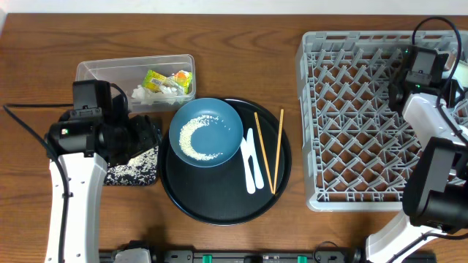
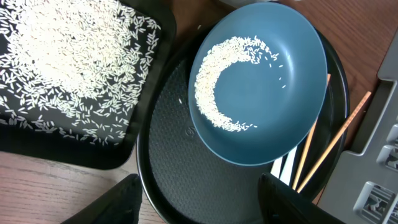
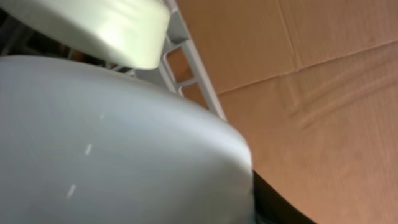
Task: Sort waste into correct bins and load items into the dishwasher rack
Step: 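Lower bowl into the rack, open right gripper and withdraw, then reach left gripper to the blue plate's edge and grasp it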
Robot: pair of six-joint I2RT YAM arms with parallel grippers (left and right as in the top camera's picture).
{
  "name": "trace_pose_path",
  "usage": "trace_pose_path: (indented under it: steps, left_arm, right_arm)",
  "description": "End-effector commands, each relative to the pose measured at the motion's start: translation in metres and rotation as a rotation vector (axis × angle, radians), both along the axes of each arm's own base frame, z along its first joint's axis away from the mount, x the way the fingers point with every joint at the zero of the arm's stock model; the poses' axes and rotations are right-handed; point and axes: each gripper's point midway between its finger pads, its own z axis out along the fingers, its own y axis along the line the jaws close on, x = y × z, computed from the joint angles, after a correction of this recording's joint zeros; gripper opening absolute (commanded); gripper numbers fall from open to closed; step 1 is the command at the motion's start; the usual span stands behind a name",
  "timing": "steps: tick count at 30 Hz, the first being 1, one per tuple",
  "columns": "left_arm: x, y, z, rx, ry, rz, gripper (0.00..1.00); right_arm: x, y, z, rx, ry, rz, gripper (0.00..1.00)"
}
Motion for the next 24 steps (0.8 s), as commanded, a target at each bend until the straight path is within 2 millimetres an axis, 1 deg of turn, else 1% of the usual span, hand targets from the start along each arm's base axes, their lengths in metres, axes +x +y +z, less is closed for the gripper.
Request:
trace_pose_path:
  steps: [1,4,6,7,9,11,13,15,18,22,24]
  left_arm:
    - [0.002,0.003,0.006,0.011,-0.016,0.005,0.61]
    - [0.002,0.003,0.006,0.011,-0.016,0.005,0.61]
    - [0.002,0.003,0.006,0.011,-0.016,0.005,0.61]
    - [0.002,0.003,0.006,0.011,-0.016,0.005,0.61]
    - [0.002,0.003,0.006,0.011,-0.016,0.005,0.61]
    - [0.002,0.003,0.006,0.011,-0.016,0.005,0.61]
    - [0.002,0.003,0.006,0.011,-0.016,0.005,0.61]
    - [0.002,0.003,0.006,0.011,-0.016,0.005,0.61]
    - [0.002,0.003,0.006,0.011,-0.016,0.005,0.61]
    - [0.002,0.003,0.006,0.011,-0.016,0.005,0.61]
    - [0.002,0.003,0.006,0.011,-0.016,0.005,0.61]
  right_arm:
    - [0.016,0.032,-0.02,0.097,-0.036,0.076,0.46]
    - [0.013,0.041,-0.024,0.12,-0.057,0.061,0.5]
    - [0.011,0.049,-0.026,0.154,-0.085,0.05,0.55]
    - [0.012,0.054,-0.028,0.179,-0.085,0.064,0.55]
    - [0.015,0.067,-0.032,0.264,-0.094,0.106,0.55]
    - [0.015,0.075,-0.031,0.332,-0.13,0.114,0.57]
    - [0.015,0.084,-0.028,0.398,-0.156,0.131,0.61]
    - [0.013,0.094,-0.02,0.456,-0.167,0.166,0.66]
    - [0.008,0.1,-0.004,0.482,-0.188,0.188,0.72]
    - [-0.003,0.108,0.02,0.52,-0.216,0.221,0.75]
    - [-0.008,0.119,0.031,0.574,-0.23,0.259,0.78]
